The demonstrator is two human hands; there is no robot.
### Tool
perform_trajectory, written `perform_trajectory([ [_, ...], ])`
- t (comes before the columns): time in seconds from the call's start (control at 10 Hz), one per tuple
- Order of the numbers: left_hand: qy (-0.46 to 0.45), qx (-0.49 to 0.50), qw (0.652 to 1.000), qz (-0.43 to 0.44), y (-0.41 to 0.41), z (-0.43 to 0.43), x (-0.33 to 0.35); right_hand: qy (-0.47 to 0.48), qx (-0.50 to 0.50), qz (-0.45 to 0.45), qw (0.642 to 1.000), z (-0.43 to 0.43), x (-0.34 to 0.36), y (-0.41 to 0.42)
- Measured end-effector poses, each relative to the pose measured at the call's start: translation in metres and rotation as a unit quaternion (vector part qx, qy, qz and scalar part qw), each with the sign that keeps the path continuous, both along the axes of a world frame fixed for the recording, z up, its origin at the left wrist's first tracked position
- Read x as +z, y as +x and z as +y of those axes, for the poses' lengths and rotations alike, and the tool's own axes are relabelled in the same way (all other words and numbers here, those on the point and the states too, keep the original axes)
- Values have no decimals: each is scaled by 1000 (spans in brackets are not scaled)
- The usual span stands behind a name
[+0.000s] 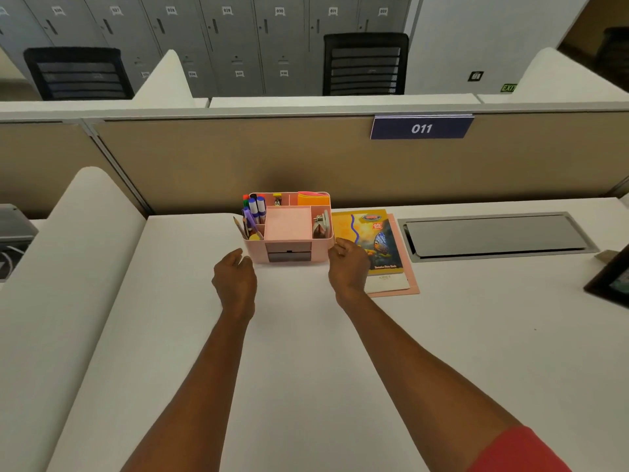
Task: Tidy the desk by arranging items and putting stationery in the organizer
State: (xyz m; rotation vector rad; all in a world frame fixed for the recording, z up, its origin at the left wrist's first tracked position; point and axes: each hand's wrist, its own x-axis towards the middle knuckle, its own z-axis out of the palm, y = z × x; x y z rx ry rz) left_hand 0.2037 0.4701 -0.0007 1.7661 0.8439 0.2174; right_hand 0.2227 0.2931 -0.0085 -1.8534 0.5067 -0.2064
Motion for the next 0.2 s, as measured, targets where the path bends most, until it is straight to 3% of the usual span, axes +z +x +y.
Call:
perform_trajectory([
  [0.2, 72, -37, 997, 1, -46, -15, -10, -98, 87, -17, 991, -4, -8, -48],
])
